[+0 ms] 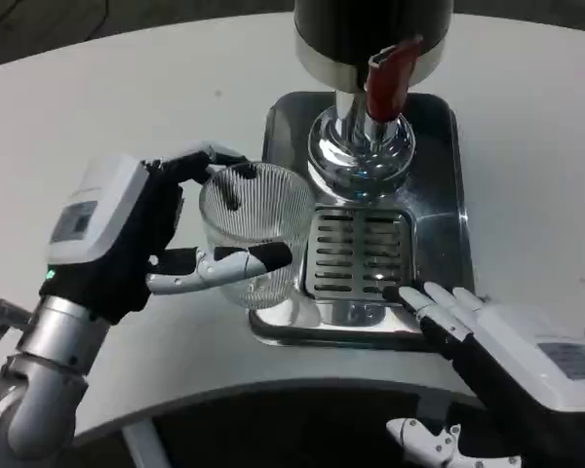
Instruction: Grasp the cup under the faucet to collect the drink, then remove the cup.
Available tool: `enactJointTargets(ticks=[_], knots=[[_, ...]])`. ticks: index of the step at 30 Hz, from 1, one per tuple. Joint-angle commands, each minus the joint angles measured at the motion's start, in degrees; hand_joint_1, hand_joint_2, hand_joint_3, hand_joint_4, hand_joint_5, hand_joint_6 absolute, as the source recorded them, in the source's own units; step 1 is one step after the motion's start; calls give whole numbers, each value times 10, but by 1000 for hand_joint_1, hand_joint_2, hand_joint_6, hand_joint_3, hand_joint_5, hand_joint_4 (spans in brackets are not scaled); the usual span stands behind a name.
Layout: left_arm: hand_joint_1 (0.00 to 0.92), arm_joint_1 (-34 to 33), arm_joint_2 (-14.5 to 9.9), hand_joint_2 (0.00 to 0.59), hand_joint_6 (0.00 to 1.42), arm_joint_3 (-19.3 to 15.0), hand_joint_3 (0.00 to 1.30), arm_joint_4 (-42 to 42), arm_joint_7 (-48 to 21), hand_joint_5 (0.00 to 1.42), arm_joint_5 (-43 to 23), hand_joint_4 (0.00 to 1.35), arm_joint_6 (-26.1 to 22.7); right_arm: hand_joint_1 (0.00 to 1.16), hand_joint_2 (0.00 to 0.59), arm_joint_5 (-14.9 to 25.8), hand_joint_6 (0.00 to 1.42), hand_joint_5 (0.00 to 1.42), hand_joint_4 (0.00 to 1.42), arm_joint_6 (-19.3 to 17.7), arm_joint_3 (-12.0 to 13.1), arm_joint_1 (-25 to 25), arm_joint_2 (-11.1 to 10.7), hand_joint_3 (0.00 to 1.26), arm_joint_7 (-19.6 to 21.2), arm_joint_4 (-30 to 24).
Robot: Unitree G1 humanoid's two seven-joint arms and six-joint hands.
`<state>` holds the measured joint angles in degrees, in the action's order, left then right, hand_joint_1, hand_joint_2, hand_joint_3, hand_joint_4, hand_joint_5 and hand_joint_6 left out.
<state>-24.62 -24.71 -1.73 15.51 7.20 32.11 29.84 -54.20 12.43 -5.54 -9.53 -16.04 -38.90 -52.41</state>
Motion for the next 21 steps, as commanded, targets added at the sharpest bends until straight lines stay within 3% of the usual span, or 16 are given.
enactJointTargets(ticks=[1,21], knots=[[518,-28,-7,228,1424,17,1026,33,35,1424,7,1216,15,374,392,16,0,0,0,-8,7,-15,-4,63,5,-16],[518,-120,4,228,1424,85,1026,163,105,1424,22,1216,27,358,399,45,0,0,0,-22,18,-51,-13,74,6,-44]])
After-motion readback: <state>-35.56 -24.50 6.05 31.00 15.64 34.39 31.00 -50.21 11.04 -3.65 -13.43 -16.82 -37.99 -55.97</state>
